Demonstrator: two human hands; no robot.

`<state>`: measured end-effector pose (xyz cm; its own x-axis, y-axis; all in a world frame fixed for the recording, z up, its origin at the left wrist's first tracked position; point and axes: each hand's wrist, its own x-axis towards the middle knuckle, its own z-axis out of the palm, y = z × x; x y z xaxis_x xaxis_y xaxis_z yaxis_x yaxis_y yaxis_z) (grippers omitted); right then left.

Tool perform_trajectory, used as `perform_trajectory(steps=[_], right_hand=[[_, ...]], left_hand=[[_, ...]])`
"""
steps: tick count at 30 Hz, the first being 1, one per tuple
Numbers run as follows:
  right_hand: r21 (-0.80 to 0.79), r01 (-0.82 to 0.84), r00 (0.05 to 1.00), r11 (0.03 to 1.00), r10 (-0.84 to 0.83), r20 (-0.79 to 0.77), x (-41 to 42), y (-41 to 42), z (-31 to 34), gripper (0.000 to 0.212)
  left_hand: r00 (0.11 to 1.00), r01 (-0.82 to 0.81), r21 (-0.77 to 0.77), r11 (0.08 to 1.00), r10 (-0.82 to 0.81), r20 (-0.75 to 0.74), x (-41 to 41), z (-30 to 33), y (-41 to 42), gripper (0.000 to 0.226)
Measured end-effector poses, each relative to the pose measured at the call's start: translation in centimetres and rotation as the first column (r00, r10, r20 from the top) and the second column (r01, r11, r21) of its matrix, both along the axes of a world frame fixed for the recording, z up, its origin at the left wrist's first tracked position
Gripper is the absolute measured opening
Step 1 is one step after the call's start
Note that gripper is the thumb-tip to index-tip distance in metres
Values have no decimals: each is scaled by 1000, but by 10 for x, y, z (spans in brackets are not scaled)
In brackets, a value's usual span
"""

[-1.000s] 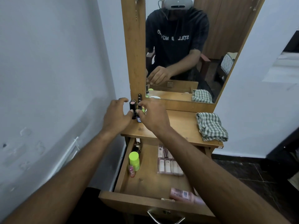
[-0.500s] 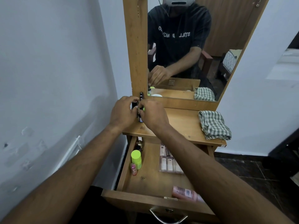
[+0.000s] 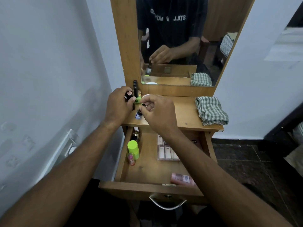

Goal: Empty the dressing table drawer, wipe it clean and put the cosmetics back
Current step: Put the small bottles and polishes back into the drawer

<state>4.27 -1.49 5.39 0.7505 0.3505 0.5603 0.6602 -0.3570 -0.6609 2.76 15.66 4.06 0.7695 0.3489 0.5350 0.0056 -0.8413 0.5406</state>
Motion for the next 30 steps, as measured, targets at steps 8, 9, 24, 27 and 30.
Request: perform_trajectory(steps=[8,9,24,27,30], right_hand=[[-13,-11,993,1000,9,-117,-34,-43,-42,13],[-35,-20,992,999,15,-126,-35,-45,-47,13],[-147,95,908,985,-146,-392,-21,1,-117,18],[-196,118,925,973,-180,-335,-20,10,-122,16],[-226,99,935,969,-168,-311,-17,14,-123,13]], left_hand=[[995,-21,-42,999,25,96,-19,3,-15,27],[994,-23,-69,997,31,107,-23,4,-17,27],[952,-106,-273,956,177,250,-99,-34,-54,23],[948,-117,-294,949,195,252,-104,-44,-59,24],[944,-126,-312,942,211,255,-107,-49,-62,26]])
